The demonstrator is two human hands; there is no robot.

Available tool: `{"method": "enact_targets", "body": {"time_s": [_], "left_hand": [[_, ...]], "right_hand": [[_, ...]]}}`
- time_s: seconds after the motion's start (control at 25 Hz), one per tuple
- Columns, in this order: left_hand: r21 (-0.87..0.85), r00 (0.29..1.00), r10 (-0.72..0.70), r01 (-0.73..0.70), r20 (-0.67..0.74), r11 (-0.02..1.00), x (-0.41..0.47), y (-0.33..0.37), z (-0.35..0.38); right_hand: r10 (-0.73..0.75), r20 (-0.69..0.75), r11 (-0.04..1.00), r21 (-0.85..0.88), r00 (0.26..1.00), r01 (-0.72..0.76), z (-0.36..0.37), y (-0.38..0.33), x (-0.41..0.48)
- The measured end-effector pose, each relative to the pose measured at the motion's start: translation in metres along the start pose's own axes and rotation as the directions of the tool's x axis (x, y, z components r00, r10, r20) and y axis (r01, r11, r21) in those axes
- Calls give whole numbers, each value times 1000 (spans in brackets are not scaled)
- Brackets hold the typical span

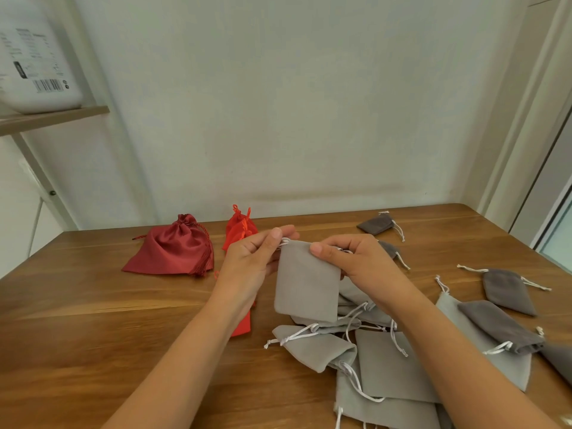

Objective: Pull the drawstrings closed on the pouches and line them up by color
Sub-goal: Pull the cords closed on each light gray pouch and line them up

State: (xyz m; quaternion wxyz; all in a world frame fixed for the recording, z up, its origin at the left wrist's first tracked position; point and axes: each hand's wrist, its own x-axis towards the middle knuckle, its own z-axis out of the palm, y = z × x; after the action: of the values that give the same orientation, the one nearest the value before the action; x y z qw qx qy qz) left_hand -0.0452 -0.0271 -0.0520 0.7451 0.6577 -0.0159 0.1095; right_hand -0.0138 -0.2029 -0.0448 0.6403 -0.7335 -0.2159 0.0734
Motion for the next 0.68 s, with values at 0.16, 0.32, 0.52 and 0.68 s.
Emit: {"method": "enact_targets", "body": {"time_s": [0.16, 0.32, 0.52, 0.68], "left_hand": [[270, 996, 61, -75, 60, 960, -1, 4, -5], [311, 988, 125, -149, 95, 939, 1, 7, -7], [591, 962, 266, -254, 70, 765, 2, 5, -13], [843, 894, 445, -271, 43, 464, 4, 0, -19]], "right_hand": [[-39, -70, 999, 18, 997, 40, -5, -6, 0], [-101, -34, 994, -56, 994, 99, -10, -9, -2], [-113, 26, 994, -7, 993, 113, -14, -5, -1], [-171, -30, 984, -58, 985, 169, -16, -1, 2]]}}
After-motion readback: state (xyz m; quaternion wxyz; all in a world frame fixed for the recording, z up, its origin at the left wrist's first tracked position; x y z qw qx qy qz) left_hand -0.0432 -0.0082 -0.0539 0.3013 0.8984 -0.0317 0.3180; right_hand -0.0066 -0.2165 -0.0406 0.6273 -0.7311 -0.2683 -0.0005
